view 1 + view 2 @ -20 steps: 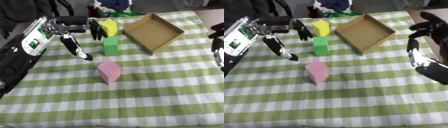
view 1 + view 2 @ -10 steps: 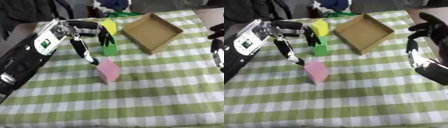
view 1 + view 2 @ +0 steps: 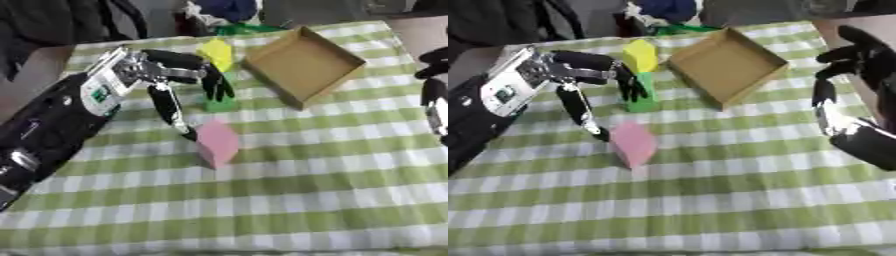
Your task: Pick up objects on the table and place them in the box.
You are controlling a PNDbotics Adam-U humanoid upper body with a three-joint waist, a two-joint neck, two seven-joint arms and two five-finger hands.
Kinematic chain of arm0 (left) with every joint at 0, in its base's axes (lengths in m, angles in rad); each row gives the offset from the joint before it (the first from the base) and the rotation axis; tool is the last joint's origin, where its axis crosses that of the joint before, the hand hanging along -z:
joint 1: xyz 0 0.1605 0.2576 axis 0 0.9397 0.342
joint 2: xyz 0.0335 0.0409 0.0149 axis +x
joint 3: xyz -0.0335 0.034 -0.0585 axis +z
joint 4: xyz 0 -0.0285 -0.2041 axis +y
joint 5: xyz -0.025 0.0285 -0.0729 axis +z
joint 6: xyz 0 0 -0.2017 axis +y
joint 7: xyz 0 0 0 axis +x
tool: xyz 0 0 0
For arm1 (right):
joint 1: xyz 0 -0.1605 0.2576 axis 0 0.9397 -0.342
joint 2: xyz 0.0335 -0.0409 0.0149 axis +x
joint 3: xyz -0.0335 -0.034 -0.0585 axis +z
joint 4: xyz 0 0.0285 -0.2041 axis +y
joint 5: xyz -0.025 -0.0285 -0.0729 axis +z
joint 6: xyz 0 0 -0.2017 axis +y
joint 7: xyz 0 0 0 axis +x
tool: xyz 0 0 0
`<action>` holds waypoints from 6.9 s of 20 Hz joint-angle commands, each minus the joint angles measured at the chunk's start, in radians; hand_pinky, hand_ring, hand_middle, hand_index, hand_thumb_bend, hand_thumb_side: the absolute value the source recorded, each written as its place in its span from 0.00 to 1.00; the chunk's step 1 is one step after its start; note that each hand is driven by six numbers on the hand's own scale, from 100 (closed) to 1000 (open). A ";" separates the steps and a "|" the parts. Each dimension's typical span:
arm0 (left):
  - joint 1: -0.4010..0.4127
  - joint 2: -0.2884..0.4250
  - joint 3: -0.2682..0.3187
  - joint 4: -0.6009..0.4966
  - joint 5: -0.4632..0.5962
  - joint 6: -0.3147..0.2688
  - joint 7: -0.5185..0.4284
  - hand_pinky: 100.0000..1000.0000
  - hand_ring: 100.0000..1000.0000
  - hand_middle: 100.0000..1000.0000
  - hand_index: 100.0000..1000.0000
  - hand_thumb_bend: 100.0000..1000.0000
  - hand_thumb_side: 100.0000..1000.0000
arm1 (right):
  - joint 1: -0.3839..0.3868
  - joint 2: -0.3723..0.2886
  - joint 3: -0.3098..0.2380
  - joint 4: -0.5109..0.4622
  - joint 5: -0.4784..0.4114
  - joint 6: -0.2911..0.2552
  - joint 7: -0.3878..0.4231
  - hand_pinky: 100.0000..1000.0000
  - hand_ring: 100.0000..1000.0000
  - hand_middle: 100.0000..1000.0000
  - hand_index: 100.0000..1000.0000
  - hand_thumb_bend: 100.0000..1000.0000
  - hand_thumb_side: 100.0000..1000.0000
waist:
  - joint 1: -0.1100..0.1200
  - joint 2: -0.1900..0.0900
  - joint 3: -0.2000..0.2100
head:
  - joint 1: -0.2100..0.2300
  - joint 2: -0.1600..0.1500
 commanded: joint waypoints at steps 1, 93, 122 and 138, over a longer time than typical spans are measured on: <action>-0.019 0.012 -0.011 0.008 -0.016 -0.236 -0.209 0.71 0.62 0.62 0.85 0.63 0.05 | -0.010 -0.020 -0.002 -0.007 -0.003 -0.001 0.000 0.82 0.63 0.68 0.96 0.00 0.35 | -0.003 -0.018 -0.002 | 0.001 0.005; -0.280 -0.295 0.443 0.386 -0.801 -0.122 0.236 0.74 0.54 0.44 0.61 0.35 0.02 | -0.101 -0.008 0.020 -0.053 -0.048 -0.055 -0.008 0.82 0.70 0.66 0.95 0.00 0.32 | 0.051 0.042 -0.260 | 0.143 -0.071; -0.278 -0.293 0.499 0.463 -0.875 -0.042 0.537 0.71 0.57 0.51 0.66 0.38 0.05 | -0.107 -0.002 0.027 -0.053 -0.044 -0.052 0.003 0.82 0.70 0.66 0.95 0.00 0.34 | 0.059 0.056 -0.279 | 0.148 -0.087; -0.278 -0.270 0.494 0.431 -0.892 -0.051 0.549 0.76 0.69 0.71 0.81 0.51 0.09 | -0.099 -0.003 0.024 -0.053 -0.046 -0.048 0.002 0.82 0.70 0.66 0.95 0.00 0.33 | 0.051 0.042 -0.262 | 0.142 -0.084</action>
